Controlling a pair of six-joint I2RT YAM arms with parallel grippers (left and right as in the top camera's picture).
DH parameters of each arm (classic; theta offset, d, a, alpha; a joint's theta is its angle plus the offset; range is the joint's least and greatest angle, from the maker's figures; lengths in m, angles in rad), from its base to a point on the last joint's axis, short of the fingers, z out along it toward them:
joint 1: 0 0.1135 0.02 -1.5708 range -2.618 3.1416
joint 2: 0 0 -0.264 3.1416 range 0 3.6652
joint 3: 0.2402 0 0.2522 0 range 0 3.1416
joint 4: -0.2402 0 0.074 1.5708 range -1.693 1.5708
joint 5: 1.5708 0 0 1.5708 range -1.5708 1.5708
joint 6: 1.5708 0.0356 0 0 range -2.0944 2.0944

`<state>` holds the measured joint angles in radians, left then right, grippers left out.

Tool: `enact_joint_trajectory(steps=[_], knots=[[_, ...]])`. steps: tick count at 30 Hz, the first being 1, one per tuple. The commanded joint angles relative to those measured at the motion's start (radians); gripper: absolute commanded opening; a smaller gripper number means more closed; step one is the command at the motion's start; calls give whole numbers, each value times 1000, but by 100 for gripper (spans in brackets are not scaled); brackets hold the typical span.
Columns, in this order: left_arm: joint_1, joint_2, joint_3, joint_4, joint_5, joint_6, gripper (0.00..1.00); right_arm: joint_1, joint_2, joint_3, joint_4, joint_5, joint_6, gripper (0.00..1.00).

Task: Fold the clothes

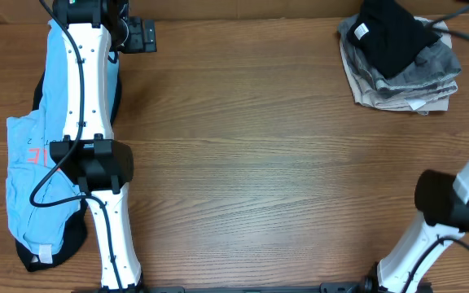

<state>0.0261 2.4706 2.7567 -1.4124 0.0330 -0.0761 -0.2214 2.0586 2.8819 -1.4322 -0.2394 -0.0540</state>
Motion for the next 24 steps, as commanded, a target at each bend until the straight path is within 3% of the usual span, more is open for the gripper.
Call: enact_joint_trajectory(steps=[1, 5, 24], knots=[[-8, 11, 1, 3, 12, -10, 100, 38, -45, 3, -113, -25, 6, 100], [-8, 11, 1, 3, 12, -10, 100, 73, -71, 3, -261, -35, 6, 100], [-8, 11, 1, 3, 12, -10, 100, 76, -58, -3, -261, -25, 5, 100]])
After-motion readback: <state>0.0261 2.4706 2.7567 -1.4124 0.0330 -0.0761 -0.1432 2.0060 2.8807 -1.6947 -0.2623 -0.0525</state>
